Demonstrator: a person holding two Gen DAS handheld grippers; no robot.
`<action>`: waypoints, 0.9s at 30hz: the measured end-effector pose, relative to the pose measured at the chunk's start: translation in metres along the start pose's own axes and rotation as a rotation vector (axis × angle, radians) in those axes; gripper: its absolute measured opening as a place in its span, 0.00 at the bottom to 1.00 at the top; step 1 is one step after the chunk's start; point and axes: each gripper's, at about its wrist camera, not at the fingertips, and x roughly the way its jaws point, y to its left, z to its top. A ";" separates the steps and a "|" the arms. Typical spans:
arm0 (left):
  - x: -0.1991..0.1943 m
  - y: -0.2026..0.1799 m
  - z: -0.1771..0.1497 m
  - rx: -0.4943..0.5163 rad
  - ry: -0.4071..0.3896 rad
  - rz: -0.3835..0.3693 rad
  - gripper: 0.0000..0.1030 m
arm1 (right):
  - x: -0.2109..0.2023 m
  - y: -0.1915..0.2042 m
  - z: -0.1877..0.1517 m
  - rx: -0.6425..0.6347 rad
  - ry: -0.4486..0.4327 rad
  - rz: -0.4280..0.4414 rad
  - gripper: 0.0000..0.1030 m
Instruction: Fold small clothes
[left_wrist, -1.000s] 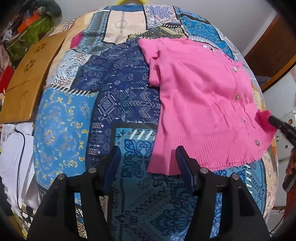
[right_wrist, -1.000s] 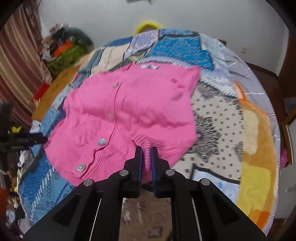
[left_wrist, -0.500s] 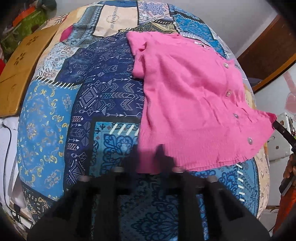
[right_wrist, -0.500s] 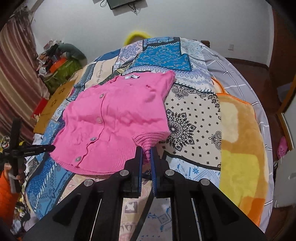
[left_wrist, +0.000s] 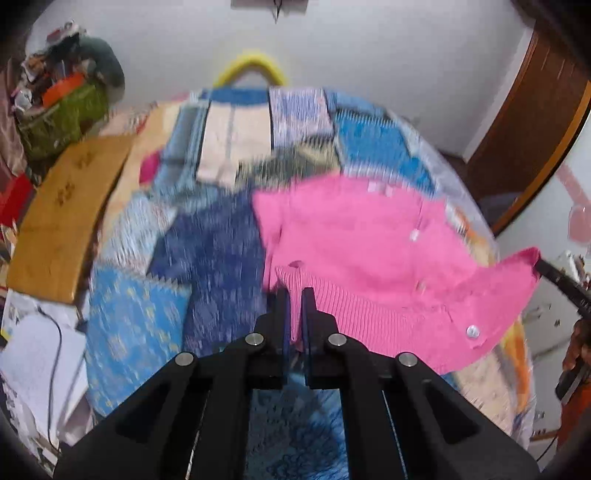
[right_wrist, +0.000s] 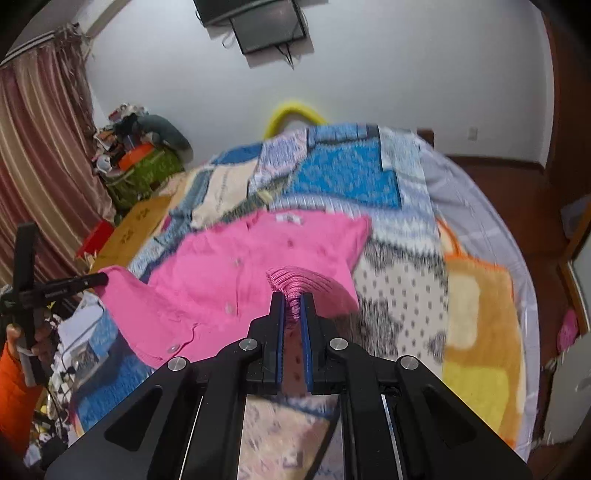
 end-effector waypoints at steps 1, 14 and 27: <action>-0.005 -0.002 0.007 -0.002 -0.019 0.000 0.05 | -0.002 0.002 0.007 -0.004 -0.014 0.000 0.07; -0.001 -0.014 0.100 -0.048 -0.150 0.092 0.04 | 0.021 0.008 0.086 -0.032 -0.134 -0.077 0.07; 0.138 0.010 0.150 -0.102 -0.001 0.175 0.04 | 0.139 -0.036 0.122 0.044 -0.003 -0.166 0.07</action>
